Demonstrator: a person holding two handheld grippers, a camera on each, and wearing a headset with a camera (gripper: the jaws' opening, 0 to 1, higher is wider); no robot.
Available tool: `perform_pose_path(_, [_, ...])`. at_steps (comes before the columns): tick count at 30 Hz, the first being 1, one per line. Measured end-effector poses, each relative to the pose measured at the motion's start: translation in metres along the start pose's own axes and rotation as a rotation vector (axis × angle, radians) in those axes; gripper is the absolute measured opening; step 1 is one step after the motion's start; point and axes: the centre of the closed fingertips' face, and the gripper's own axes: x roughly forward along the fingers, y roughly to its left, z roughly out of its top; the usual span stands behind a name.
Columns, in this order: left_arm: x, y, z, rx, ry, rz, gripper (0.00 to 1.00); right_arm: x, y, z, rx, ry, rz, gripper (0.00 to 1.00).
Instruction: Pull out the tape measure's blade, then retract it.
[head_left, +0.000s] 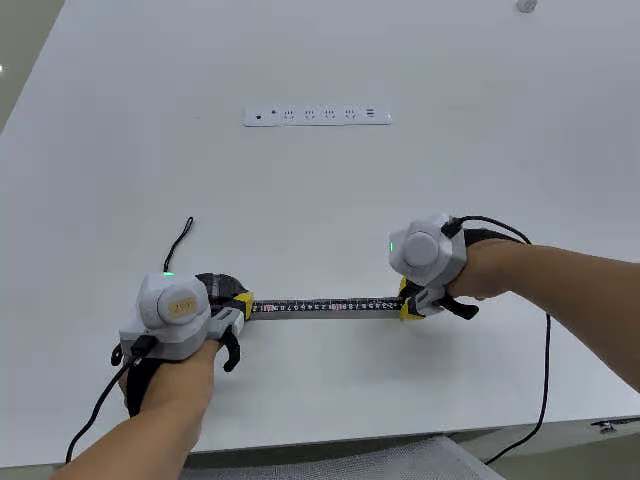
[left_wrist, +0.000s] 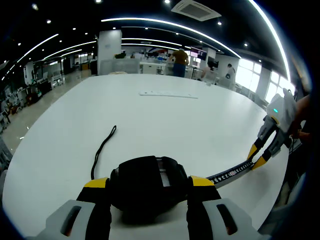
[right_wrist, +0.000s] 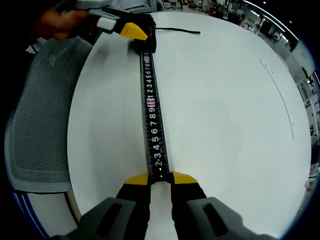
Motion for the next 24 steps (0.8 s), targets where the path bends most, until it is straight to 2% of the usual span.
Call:
perform_pose_path(3, [0.0,0.0001,0.0,-0.001,0.0,-0.001,0.57,0.0001,0.0007,0.0008,-0.016,-0.006,-0.001,0.15])
perform_pose_path(8, [0.0002,0.0003,0.0001,-0.002,0.002,-0.006,0.57,0.0005,0.0009,0.0019,0.008,-0.03,0.004,0.14])
perform_pose_path(13, [0.0003,0.0007,0.0001,-0.002,0.002,-0.007,0.58,0.0014,0.0008,0.0027,-0.007,-0.014,0.007,0.14])
perform_pose_path(24, [-0.0003,0.0006,0.0003,-0.004,0.001,-0.011,0.58,0.0025,0.001,0.0078,-0.005,-0.027,0.003,0.14])
